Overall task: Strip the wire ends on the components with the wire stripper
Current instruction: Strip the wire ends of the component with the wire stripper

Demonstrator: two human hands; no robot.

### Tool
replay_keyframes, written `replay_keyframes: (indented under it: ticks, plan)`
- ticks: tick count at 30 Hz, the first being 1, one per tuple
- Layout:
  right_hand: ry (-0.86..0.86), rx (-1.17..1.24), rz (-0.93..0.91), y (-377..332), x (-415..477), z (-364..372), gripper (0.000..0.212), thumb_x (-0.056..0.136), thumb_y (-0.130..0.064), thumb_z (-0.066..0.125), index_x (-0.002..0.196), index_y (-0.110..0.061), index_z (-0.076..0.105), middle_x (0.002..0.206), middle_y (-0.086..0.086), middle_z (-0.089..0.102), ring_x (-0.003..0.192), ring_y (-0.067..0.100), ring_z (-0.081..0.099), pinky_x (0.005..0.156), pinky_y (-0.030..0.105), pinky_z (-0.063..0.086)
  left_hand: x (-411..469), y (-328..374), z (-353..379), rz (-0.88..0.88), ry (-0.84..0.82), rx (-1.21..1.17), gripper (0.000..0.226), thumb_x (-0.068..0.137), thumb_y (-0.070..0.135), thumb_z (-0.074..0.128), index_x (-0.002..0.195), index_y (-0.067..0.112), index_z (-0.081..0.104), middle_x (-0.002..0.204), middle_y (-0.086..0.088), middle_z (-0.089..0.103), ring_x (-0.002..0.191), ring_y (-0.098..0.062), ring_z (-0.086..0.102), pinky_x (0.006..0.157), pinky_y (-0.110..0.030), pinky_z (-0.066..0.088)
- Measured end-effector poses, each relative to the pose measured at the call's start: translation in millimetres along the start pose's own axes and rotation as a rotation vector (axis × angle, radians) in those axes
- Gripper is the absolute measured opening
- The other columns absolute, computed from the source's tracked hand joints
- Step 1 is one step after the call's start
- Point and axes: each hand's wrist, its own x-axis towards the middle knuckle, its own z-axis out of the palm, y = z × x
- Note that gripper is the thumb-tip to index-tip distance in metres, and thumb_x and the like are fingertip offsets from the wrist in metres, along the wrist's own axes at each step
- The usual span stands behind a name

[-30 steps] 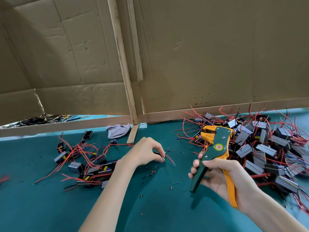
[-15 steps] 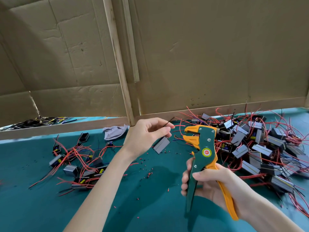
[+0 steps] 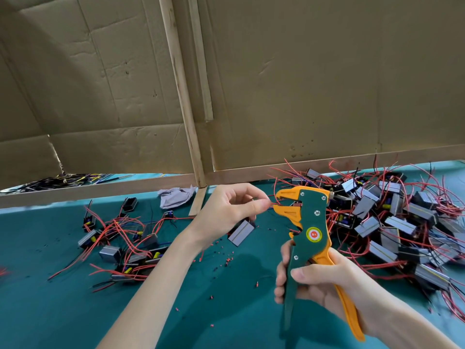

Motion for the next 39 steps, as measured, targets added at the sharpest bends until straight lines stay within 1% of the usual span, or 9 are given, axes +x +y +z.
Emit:
replay_keyframes:
  ticks: [3, 7, 17, 22, 26, 31, 33, 37, 39]
  plan:
    - [0.013, -0.005, -0.005, 0.0, 0.3, 0.4, 0.025, 0.057, -0.001, 0.074, 0.081, -0.001, 0.066, 0.078, 0.030, 0.060, 0.069, 0.042, 0.063, 0.070, 0.051, 0.055, -1.3, 1.0, -1.6, -0.009, -0.014, -0.026, 0.006, 0.078, 0.027, 0.070, 0.072, 0.027, 0.071, 0.060, 0.008, 0.058, 0.058, -0.009, 0.053, 0.063, -0.025, 0.047]
    - [0.047, -0.002, -0.003, 0.0, 2.5, 1.4, 0.025, 0.053, -0.001, 0.074, 0.076, -0.001, 0.066, 0.074, 0.029, 0.058, 0.065, 0.041, 0.061, 0.065, 0.051, 0.055, -2.6, 3.1, -3.5, 0.011, -0.040, -0.043, 0.012, 0.085, 0.016, 0.068, 0.075, 0.022, 0.072, 0.062, 0.011, 0.059, 0.058, -0.006, 0.052, 0.061, -0.015, 0.044]
    - [0.055, -0.039, -0.028, 1.2, 1.5, 0.2, 0.025, 0.054, -0.004, 0.077, 0.076, -0.001, 0.065, 0.071, 0.030, 0.055, 0.062, 0.041, 0.059, 0.064, 0.051, 0.054, -1.8, 4.5, -1.5, 0.006, -0.030, -0.033, 0.015, 0.088, 0.011, 0.066, 0.076, 0.020, 0.071, 0.060, 0.011, 0.058, 0.057, -0.005, 0.051, 0.060, -0.014, 0.043]
    - [0.044, -0.057, -0.033, 2.6, 1.4, 0.8, 0.024, 0.057, -0.005, 0.078, 0.076, -0.002, 0.064, 0.071, 0.029, 0.055, 0.062, 0.041, 0.059, 0.064, 0.052, 0.054, -2.6, 2.8, -2.3, 0.006, -0.047, -0.034, 0.020, 0.087, 0.011, 0.068, 0.072, 0.025, 0.071, 0.060, 0.011, 0.058, 0.057, -0.004, 0.051, 0.061, -0.014, 0.043]
    - [0.025, -0.142, -0.045, 0.6, -1.8, 2.7, 0.029, 0.061, -0.019, 0.087, 0.072, -0.006, 0.064, 0.064, 0.023, 0.053, 0.057, 0.035, 0.058, 0.060, 0.046, 0.053, -2.5, 4.1, -3.3, -0.007, -0.060, -0.055, 0.013, 0.080, 0.021, 0.069, 0.070, 0.028, 0.072, 0.063, 0.009, 0.059, 0.058, -0.005, 0.051, 0.061, -0.015, 0.043]
    - [0.088, -0.162, -0.046, -1.4, -7.4, 5.6, 0.026, 0.067, -0.024, 0.082, 0.069, -0.009, 0.061, 0.052, 0.018, 0.046, 0.042, 0.028, 0.049, 0.048, 0.038, 0.048, -1.3, 1.8, -3.7, -0.020, -0.077, -0.051, 0.016, 0.088, 0.010, 0.066, 0.076, 0.020, 0.070, 0.063, 0.013, 0.061, 0.059, -0.004, 0.051, 0.061, -0.014, 0.044]
    - [0.126, -0.157, -0.037, -0.8, -8.0, 9.2, 0.025, 0.069, -0.020, 0.083, 0.066, -0.010, 0.060, 0.050, 0.016, 0.043, 0.039, 0.026, 0.046, 0.044, 0.035, 0.045, -0.6, -0.4, -2.6, -0.018, -0.075, -0.080, 0.012, 0.087, 0.011, 0.066, 0.078, 0.018, 0.067, 0.065, 0.010, 0.060, 0.060, -0.006, 0.052, 0.063, -0.014, 0.044]
    - [0.289, -0.148, -0.021, 3.1, -5.9, 6.0, 0.043, 0.061, -0.020, 0.086, 0.051, -0.012, 0.045, 0.045, 0.010, 0.031, 0.033, 0.018, 0.032, 0.037, 0.025, 0.035, -0.8, -11.0, -2.0, -0.051, -0.111, -0.193, 0.012, 0.081, 0.026, 0.066, 0.080, 0.018, 0.057, 0.069, 0.004, 0.058, 0.076, -0.020, 0.057, 0.076, -0.022, 0.050]
    - [0.244, -0.168, -0.029, 2.1, -4.8, 1.4, 0.037, 0.061, -0.026, 0.086, 0.055, -0.010, 0.053, 0.050, 0.016, 0.041, 0.038, 0.024, 0.042, 0.041, 0.031, 0.042, -0.9, -18.8, -1.2, -0.076, -0.156, -0.184, 0.014, 0.081, 0.029, 0.061, 0.080, 0.015, 0.057, 0.071, 0.008, 0.059, 0.083, -0.024, 0.058, 0.086, -0.032, 0.049]
